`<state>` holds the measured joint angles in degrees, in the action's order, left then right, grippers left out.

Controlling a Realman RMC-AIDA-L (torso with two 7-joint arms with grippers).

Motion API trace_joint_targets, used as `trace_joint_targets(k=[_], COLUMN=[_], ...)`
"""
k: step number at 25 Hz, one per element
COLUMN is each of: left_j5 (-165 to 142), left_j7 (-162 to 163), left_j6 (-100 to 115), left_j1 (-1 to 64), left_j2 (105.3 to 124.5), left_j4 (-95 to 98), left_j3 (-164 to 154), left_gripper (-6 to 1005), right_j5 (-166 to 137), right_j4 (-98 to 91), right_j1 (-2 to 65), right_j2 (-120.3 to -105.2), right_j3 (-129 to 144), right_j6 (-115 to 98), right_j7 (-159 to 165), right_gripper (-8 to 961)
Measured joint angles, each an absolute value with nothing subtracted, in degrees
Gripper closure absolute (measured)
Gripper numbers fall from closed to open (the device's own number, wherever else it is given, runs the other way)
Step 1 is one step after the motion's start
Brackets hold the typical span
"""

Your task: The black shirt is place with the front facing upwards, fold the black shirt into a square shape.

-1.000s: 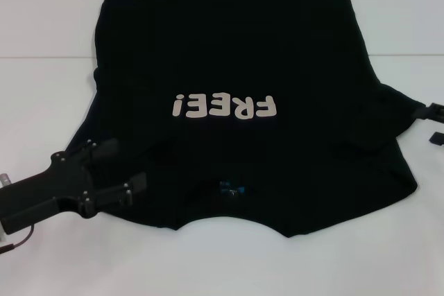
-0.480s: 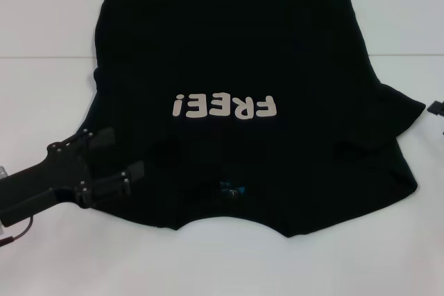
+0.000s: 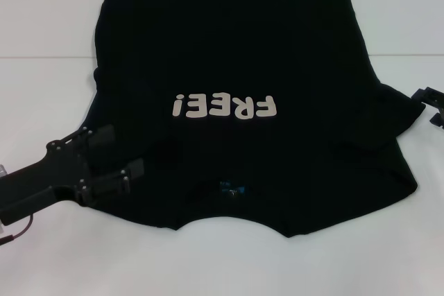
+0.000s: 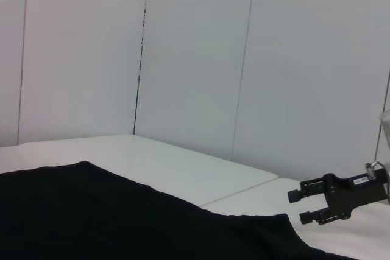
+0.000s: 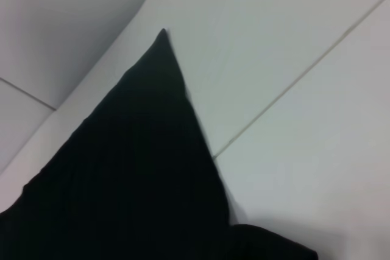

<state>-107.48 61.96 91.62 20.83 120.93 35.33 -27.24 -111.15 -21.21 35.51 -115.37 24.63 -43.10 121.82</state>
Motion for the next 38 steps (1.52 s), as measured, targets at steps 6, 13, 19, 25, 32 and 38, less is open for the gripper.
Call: trace_joint_targets(k=[6, 13, 19, 25, 32, 38], left_j5=[-107.5, -107.1, -107.0, -106.9, -106.9, -106.9], left_j7=[62.0, 62.0, 62.0, 62.0, 62.0, 62.0], left_j6=[91.7, 91.7, 91.8, 92.6, 93.9, 94.7], left_j1=[20.8, 20.9, 20.9, 20.7, 20.3, 19.9], left_j2=[120.87, 120.76, 120.75, 120.83, 120.79, 120.68], left_j4=[35.3, 35.3, 35.3, 35.5, 35.5, 35.5], left_j3=[-27.2, -27.1, -27.1, -27.1, -25.8, -25.7], left_gripper=[90, 91, 90, 90, 91, 93], right_j5=[-111.2, -111.2, -111.2, -111.2, -111.2, -110.9], right_j4=[-20.6, -20.5, -19.3, -19.2, -19.5, -19.5], right_j1=[36.7, 37.3, 38.5, 39.0, 39.3, 39.4], right_j2=[-115.58, -115.67, -115.7, -115.73, -115.75, -115.71], right_j3=[25.1, 25.7, 27.8, 28.9, 31.2, 31.2], right_j6=[-40.3, -39.0, -36.5, -35.6, -35.6, -35.6], right_j7=[121.8, 121.8, 121.8, 121.9, 121.8, 122.2], right_gripper=[175, 205, 235, 265, 300, 579])
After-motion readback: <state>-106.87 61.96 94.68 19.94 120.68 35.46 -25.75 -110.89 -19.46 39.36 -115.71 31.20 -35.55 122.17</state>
